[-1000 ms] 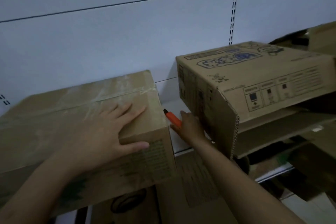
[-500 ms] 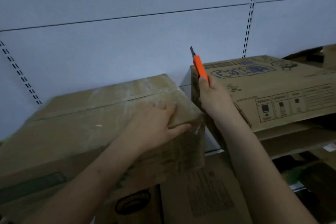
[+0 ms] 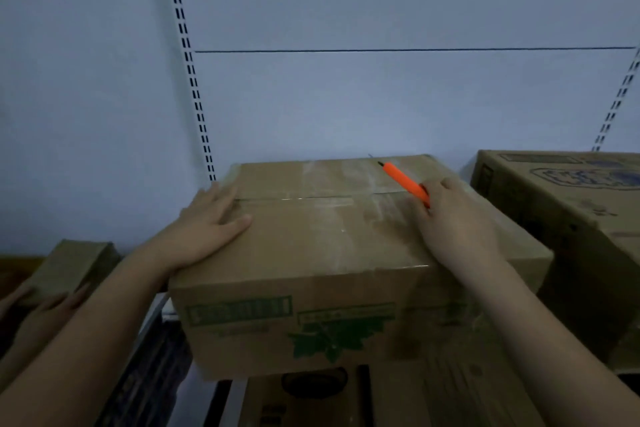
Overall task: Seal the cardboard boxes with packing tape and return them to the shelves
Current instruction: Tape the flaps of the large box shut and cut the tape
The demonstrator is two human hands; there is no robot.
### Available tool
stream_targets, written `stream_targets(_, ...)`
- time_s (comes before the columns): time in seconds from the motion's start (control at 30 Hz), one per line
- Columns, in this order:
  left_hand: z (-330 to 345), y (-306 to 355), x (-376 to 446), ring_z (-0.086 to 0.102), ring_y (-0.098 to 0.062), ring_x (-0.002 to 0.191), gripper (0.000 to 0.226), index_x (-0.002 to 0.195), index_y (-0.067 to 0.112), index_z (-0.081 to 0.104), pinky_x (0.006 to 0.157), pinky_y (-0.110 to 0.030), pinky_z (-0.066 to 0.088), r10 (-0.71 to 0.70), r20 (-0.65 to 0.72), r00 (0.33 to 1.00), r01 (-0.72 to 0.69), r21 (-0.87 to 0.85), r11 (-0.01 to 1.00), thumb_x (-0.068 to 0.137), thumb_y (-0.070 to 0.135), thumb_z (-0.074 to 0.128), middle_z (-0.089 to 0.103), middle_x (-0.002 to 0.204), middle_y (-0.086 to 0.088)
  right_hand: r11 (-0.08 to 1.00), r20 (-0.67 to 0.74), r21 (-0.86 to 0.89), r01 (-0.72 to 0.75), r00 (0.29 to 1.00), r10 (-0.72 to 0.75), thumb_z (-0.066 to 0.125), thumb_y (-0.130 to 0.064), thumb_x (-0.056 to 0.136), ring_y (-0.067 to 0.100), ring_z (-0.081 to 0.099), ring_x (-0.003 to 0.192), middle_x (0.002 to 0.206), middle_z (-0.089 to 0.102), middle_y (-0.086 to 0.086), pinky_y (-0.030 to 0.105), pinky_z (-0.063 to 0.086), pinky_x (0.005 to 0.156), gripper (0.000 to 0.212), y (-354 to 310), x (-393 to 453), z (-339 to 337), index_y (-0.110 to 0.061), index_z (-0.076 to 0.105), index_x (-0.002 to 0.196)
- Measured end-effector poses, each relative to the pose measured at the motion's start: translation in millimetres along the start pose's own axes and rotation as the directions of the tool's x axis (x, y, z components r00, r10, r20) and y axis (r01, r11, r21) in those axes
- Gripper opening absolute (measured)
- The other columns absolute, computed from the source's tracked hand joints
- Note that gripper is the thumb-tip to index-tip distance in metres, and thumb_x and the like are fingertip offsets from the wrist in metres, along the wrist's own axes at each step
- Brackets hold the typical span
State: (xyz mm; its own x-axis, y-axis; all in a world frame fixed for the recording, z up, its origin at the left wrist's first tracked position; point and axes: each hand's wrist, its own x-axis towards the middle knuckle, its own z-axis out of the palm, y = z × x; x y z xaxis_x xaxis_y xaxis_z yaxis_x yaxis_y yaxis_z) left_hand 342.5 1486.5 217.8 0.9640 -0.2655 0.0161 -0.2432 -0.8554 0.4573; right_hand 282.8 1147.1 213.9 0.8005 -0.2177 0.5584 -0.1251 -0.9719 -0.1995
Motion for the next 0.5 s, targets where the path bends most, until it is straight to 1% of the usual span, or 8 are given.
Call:
stream_targets(0.07,3,2,2,0.003,-0.018,0.153,0.064,0.158,0.033,0.013,0.123,-0.033,0.007,0.029,-0.031,0.999,-0.029,0.002,1.0,0.101,0.053,0.036,0.004,0.166,0.004,0.994,-0.147,-0.017,-0.104,0.984,0.1,0.044,-0.04,0.103,0.029,0.054,0.08,0.104,0.057,0.012,0.037,0.041,0.064,0.035,6,-13,-5,-0.009,0.058,0.112)
stream_targets(0.13,0,0,11,0.026,-0.016,0.144,0.045,0.147,0.028,0.037,0.104,-0.014,0.027,0.004,-0.092,0.996,-0.016,-0.134,0.991,0.104,0.034,0.046,0.035,0.148,0.008,0.969,-0.307,-0.019,-0.245,0.924,0.227,0.049,-0.036,0.101,0.041,0.055,0.1,0.111,0.059,0.02,0.05,0.041,0.087,0.036,18,-28,-8,-0.005,0.059,0.116)
stream_targets(0.17,-4,1,13,0.033,-0.018,0.139,0.042,0.143,0.027,0.042,0.1,-0.013,0.033,-0.018,-0.111,0.994,-0.002,-0.176,0.984,0.102,0.033,0.051,0.041,0.144,0.006,0.949,-0.337,-0.001,-0.314,0.894,0.296,0.052,-0.034,0.099,0.045,0.053,0.11,0.116,0.06,0.022,0.057,0.036,0.098,0.037,23,-35,-7,-0.004,0.058,0.119)
stream_targets(0.23,-12,-3,25,0.033,-0.025,0.142,0.072,0.152,0.018,0.031,0.11,-0.031,0.032,-0.068,-0.076,0.995,0.053,-0.18,0.982,0.095,0.054,0.055,0.033,0.156,-0.007,0.911,-0.315,0.042,-0.411,0.86,0.402,0.053,-0.032,0.098,0.049,0.046,0.123,0.126,0.057,0.024,0.067,0.02,0.111,0.038,29,-45,-4,-0.004,0.054,0.124)
stream_targets(0.3,-15,-6,37,0.042,-0.029,0.137,0.083,0.154,0.011,0.029,0.105,-0.037,0.039,-0.144,-0.019,0.989,0.138,-0.188,0.973,0.092,0.063,0.052,0.033,0.157,-0.011,0.876,-0.268,0.091,-0.474,0.835,0.48,0.05,-0.03,0.099,0.05,0.041,0.129,0.132,0.053,0.025,0.071,0.018,0.109,0.039,31,-49,-3,-0.003,0.049,0.128)
stream_targets(0.4,-15,1,46,0.064,-0.018,0.094,0.044,0.119,0.015,0.059,0.069,-0.027,0.046,-0.147,0.041,0.988,0.153,-0.298,0.942,0.096,0.051,0.053,0.065,0.12,-0.011,0.832,-0.185,0.222,-0.509,0.816,0.548,0.043,-0.031,0.103,0.048,0.05,0.115,0.123,0.054,0.024,0.061,0.045,0.094,0.034,28,-50,-9,-0.007,0.042,0.126)
stream_targets(0.43,-14,6,45,0.063,-0.015,0.085,0.041,0.115,0.014,0.06,0.065,-0.025,0.044,-0.129,0.04,0.991,0.135,-0.297,0.945,0.096,0.049,0.053,0.066,0.109,-0.007,0.83,-0.175,0.252,-0.498,0.82,0.545,0.042,-0.032,0.104,0.047,0.053,0.108,0.119,0.055,0.022,0.055,0.048,0.087,0.033,27,-50,-10,-0.007,0.041,0.126)
stream_targets(0.5,-12,9,42,0.056,-0.015,0.082,0.049,0.126,0.008,0.054,0.071,-0.027,0.041,-0.114,0.018,0.993,0.114,-0.303,0.946,0.097,0.048,0.054,0.058,0.106,-0.003,0.841,-0.175,0.238,-0.486,0.83,0.529,0.041,-0.032,0.104,0.044,0.055,0.104,0.116,0.055,0.02,0.049,0.049,0.08,0.035,28,-50,-12,-0.007,0.041,0.128)
